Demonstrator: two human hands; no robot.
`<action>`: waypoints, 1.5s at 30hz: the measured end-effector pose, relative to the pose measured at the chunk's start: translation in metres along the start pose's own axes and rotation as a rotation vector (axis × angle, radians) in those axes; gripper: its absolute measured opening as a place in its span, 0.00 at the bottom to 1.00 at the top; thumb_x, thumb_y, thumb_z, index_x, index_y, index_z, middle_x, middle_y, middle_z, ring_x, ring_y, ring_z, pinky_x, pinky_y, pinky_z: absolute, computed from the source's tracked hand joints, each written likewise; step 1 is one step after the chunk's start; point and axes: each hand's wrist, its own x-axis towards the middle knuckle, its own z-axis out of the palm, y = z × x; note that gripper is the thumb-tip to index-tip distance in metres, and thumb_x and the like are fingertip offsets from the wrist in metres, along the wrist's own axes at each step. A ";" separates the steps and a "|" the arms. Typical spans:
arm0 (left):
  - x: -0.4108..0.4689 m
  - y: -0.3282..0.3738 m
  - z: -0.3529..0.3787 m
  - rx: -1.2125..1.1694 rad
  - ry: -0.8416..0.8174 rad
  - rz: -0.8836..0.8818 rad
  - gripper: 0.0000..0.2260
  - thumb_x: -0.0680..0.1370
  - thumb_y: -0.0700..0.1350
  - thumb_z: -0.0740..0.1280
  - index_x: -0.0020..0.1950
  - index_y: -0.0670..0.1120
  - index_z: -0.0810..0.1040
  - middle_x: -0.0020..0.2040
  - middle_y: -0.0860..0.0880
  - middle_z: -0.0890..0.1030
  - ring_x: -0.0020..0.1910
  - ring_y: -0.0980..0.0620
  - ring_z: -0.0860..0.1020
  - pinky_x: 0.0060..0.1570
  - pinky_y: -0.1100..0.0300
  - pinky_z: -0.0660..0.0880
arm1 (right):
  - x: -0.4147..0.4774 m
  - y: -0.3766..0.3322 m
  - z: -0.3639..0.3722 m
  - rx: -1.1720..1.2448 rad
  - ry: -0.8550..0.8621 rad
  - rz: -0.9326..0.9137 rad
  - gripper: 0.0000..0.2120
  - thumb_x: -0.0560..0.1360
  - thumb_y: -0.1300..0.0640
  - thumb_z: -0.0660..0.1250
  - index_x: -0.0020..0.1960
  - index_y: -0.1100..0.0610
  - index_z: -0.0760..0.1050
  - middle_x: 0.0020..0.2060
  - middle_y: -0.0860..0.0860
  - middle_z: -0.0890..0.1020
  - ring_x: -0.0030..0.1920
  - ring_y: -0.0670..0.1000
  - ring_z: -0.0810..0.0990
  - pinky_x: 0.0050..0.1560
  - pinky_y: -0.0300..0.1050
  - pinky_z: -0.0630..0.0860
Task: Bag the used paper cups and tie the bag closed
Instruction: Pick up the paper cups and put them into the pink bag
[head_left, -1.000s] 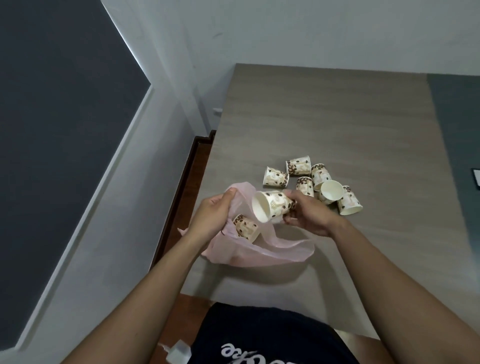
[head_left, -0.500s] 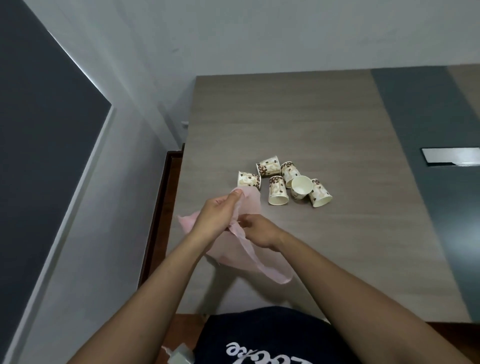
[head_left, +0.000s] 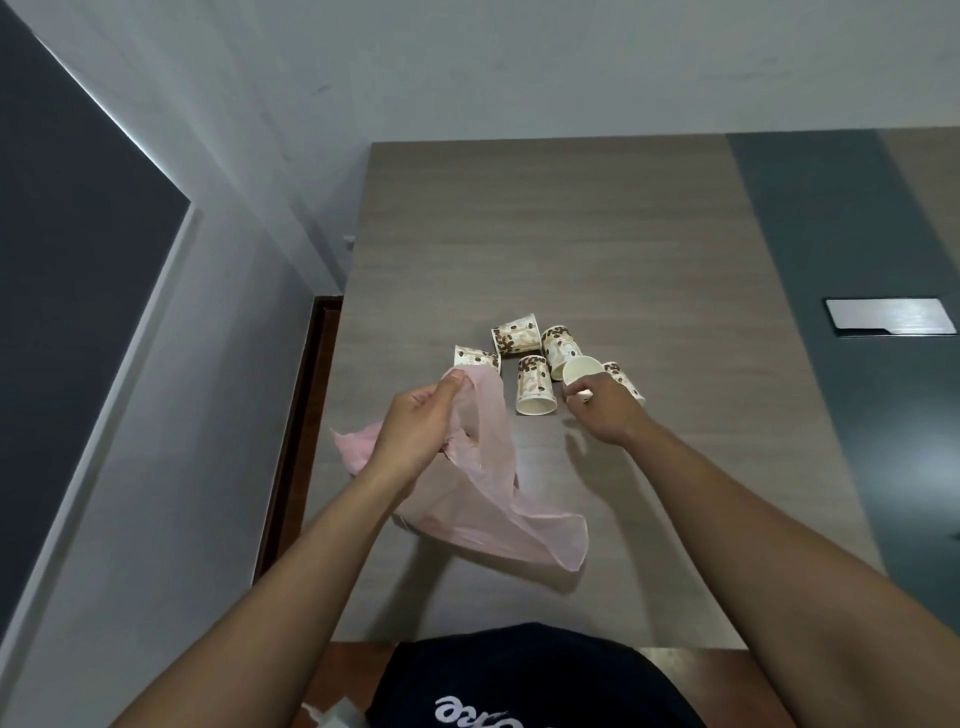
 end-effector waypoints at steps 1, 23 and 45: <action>0.001 -0.001 0.001 0.008 0.001 0.001 0.18 0.85 0.63 0.66 0.49 0.50 0.82 0.35 0.43 0.74 0.34 0.50 0.76 0.42 0.55 0.73 | 0.008 0.007 0.002 -0.057 -0.030 -0.008 0.10 0.80 0.59 0.68 0.58 0.56 0.86 0.55 0.56 0.86 0.49 0.53 0.85 0.44 0.30 0.74; 0.013 -0.004 -0.004 0.047 0.011 -0.081 0.23 0.77 0.71 0.65 0.50 0.52 0.82 0.40 0.46 0.77 0.37 0.49 0.75 0.43 0.53 0.69 | -0.021 -0.027 -0.040 0.577 0.097 -0.026 0.18 0.84 0.52 0.68 0.37 0.53 0.82 0.35 0.49 0.84 0.33 0.47 0.78 0.42 0.46 0.77; 0.006 0.021 0.013 0.067 -0.050 -0.049 0.21 0.85 0.59 0.66 0.43 0.43 0.78 0.38 0.45 0.72 0.36 0.52 0.72 0.36 0.59 0.68 | -0.066 -0.119 0.070 0.161 -0.495 -0.284 0.14 0.81 0.65 0.67 0.40 0.51 0.73 0.37 0.48 0.79 0.40 0.49 0.78 0.46 0.50 0.73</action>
